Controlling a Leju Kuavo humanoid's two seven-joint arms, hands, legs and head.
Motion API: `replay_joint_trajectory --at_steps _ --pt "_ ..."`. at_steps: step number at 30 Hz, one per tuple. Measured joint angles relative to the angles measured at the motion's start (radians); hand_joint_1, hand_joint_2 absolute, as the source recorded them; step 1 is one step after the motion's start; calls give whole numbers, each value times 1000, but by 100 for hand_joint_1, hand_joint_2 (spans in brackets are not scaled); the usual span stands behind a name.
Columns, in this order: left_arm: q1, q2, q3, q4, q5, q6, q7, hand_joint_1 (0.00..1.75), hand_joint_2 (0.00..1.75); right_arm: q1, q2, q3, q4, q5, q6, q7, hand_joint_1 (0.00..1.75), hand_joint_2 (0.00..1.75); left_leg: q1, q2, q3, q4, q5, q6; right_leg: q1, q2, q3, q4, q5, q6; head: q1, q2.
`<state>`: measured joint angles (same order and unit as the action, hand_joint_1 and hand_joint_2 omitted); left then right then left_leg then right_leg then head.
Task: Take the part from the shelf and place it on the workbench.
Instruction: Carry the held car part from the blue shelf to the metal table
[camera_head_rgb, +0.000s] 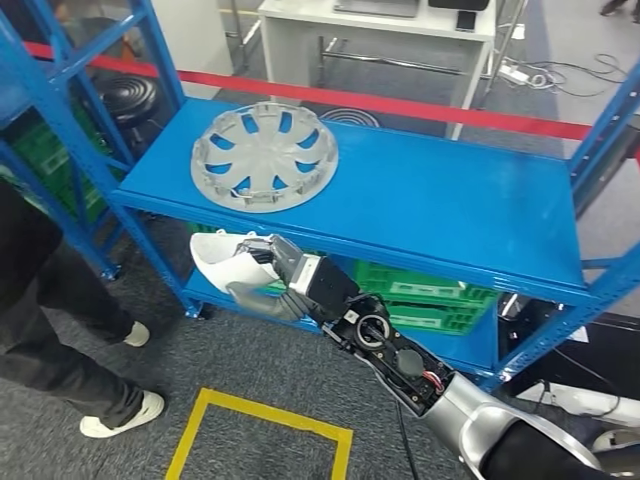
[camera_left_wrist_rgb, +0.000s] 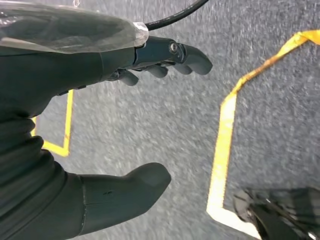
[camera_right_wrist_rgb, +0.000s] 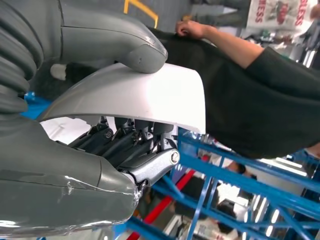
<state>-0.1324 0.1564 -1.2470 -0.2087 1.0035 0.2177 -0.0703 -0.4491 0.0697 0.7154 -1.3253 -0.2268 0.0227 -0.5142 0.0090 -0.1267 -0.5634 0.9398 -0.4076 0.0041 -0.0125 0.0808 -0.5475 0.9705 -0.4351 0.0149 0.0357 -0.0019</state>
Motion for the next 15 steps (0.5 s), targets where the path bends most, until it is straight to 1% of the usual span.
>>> replay_joint_trajectory --at_steps 1,2,3,4,5,6,7,8,9,10,11,12,13,14,15 --pt "1 -1 1 0 1 1 -4 0 175 0 1 -1 1 3 2 0 147 175 2 -11 -4 0 2 -7 2 -5 2 -4 -1 -3 -1 0" --pt "4 -1 2 0 2 2 -6 0 175 -2 3 -2 1 6 4 0 147 175 5 -20 -7 -1 3 -13 2 -16 3 -6 0 -8 0 0" --pt "6 -2 2 0 2 2 -7 0 175 -4 6 -2 1 8 5 1 147 175 4 -10 -10 4 0 -19 1 -28 6 -11 2 -14 0 0" --pt "7 -3 2 0 2 2 -7 0 175 -6 9 -3 1 8 6 0 147 175 3 15 -21 25 -12 -23 -1 -40 9 -16 4 -19 -4 0" --pt "6 -3 2 0 3 3 -7 0 175 -8 12 -3 2 8 6 0 147 175 2 47 -43 68 -34 -27 -3 -54 12 -21 6 -23 -11 0" --pt "4 -4 2 0 3 3 -7 0 175 -9 13 -4 3 8 6 0 147 175 1 82 -75 130 -64 -31 -2 -68 14 -22 6 -26 -17 0" --pt "2 -4 3 0 3 3 -8 0 175 -9 14 -5 4 8 6 0 147 175 3 102 -114 203 -94 -36 -1 -82 14 -22 4 -28 -24 0" --pt "1 -5 4 0 3 2 -8 0 175 -9 14 -5 6 8 6 1 147 175 5 112 -148 264 -113 -40 0 -97 14 -22 3 -29 -26 0" --pt "1 -6 4 0 2 2 -8 0 175 -8 14 -5 8 8 7 1 147 175 7 117 -168 297 -117 -43 1 -112 14 -22 1 -29 -26 0" --pt "2 -6 5 0 2 1 -7 0 175 -8 15 -5 9 8 7 2 147 175 8 121 -166 288 -101 -44 1 -126 15 -22 -1 -28 -27 0" --pt "3 -7 6 0 2 0 -5 0 175 -9 15 -5 10 8 7 3 147 175 9 129 -141 238 -71 -44 1 -139 18 -22 -4 -26 -28 0" --pt "4 -8 7 0 2 -2 0 0 175 -10 15 -5 11 10 8 6 147 175 8 149 -102 163 -34 -41 2 -151 21 -22 -7 -23 -28 0" --pt "3 -8 8 0 2 -5 8 0 175 -11 15 -6 11 11 8 9 147 175 4 172 -63 89 -7 -37 5 -162 24 -21 -10 -18 -29 0" --pt "1 -9 9 0 3 -7 20 0 175 -13 16 -6 10 12 9 15 147 175 1 189 -35 36 9 -30 8 -171 27 -21 -14 -13 -28 0" --pt "1 -10 9 0 5 -8 33 0 175 -15 16 -6 9 12 9 21 147 175 -3 198 -22 8 14 -23 10 -180 30 -21 -18 -7 -26 0"
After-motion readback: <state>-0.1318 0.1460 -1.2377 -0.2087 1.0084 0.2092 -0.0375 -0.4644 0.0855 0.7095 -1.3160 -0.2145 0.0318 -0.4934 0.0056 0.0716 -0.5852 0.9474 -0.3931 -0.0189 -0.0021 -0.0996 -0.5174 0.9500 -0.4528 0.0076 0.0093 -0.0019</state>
